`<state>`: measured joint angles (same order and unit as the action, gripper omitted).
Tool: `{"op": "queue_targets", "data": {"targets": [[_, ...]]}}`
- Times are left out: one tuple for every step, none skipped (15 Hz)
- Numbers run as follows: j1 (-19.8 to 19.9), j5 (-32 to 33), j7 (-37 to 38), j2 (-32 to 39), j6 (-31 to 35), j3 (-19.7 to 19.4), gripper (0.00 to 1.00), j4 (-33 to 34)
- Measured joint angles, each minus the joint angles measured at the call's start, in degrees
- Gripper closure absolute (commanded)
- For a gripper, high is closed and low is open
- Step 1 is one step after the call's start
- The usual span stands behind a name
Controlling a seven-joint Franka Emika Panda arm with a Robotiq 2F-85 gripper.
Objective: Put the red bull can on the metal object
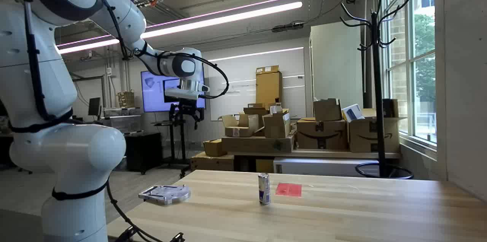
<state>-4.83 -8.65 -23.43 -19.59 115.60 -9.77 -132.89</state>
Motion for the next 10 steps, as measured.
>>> {"op": "queue_targets", "data": {"targets": [[0.0, 0.0, 0.0, 0.0, 0.0, 0.0, 0.0, 0.0], [0.0, 0.0, 0.0, 0.0, 0.0, 0.0, 0.0, 0.0], [0.0, 0.0, 0.0, 0.0, 0.0, 0.0, 0.0, 0.0], [0.0, 0.0, 0.0, 0.0, 0.0, 0.0, 0.0, 0.0], [0.0, 0.0, 0.0, 0.0, 0.0, 0.0, 0.0, 0.0], [0.0, 0.0, 0.0, 0.0, 0.0, 0.0, 0.0, 0.0], [0.0, 0.0, 0.0, 0.0, 0.0, 0.0, 0.0, 0.0], [0.05, 0.0, 0.0, 0.01, 0.0, 0.05, 0.0, -0.01], [0.2, 0.02, 0.13, 0.06, 0.03, 0.11, 0.0, -0.02], [0.4, 0.02, 0.23, 0.19, 0.18, 0.12, 0.0, -0.02]]}}
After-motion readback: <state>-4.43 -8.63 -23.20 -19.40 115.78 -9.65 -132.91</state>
